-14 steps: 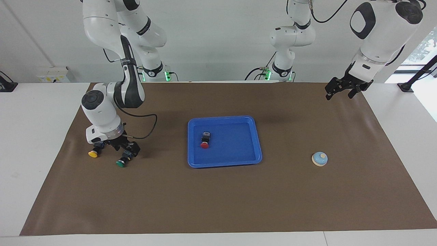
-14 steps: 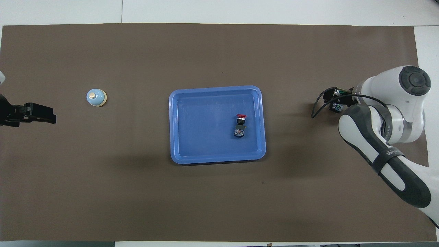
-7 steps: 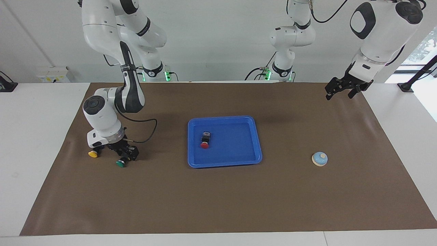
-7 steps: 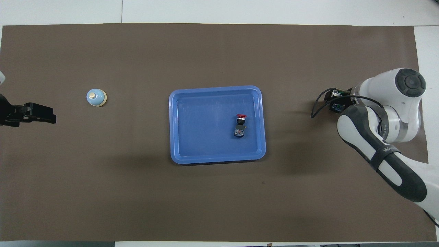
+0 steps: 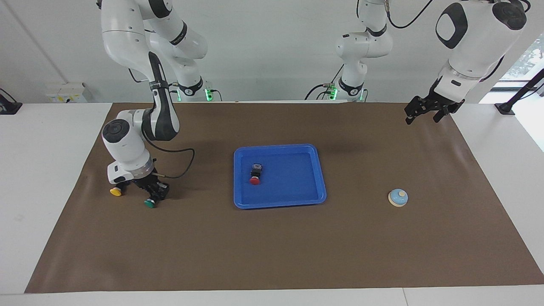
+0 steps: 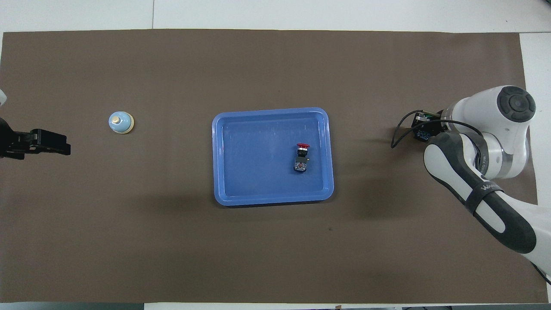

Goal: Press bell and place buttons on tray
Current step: 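Grasp the green-capped button with the right gripper, then move the green button into the tray and open the right gripper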

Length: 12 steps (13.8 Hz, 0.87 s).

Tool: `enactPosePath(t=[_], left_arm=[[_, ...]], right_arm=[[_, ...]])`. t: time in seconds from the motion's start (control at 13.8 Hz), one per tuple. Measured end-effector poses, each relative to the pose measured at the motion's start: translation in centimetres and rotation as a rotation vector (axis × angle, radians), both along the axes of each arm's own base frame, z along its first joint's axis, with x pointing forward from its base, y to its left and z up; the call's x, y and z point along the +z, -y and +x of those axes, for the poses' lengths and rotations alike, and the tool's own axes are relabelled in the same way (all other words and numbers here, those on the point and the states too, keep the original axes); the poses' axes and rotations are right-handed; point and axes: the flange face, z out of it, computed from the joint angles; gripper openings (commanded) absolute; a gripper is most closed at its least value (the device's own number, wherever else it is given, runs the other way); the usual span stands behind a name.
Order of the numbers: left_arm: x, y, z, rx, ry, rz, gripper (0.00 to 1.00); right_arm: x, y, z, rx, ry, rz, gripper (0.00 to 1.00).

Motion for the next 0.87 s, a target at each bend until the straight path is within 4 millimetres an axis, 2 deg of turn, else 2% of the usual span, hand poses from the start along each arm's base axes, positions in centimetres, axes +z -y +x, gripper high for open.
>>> enactPosePath(t=[0.22,0.36,0.51,0.65,0.8,0.87], left_arm=[[0.0,0.0,0.0,0.000,0.000,0.000,1.00],[0.0,0.0,0.0,0.000,0.000,0.000,1.00],[0.0,0.0,0.0,0.000,0.000,0.000,1.00],[0.0,0.0,0.0,0.000,0.000,0.000,1.00],[0.0,0.0,0.0,0.000,0.000,0.000,1.00],[0.0,0.0,0.0,0.000,0.000,0.000,1.00]], right_arm=[[1.3,-1.3,0.7,0.022,-0.029,-0.004,0.00],[3.9,-4.2,1.6,0.062,-0.056,-0.011,0.00],[7.2,-8.6,2.1,0.096,-0.068,-0.011,0.00],[10.6,-14.6,1.8,0.126,-0.077,-0.012,0.00],[12.8,-20.9,1.0,0.141,-0.067,-0.010,0.00],[13.3,-24.1,0.2,0.141,-0.061,0.002,0.00]])
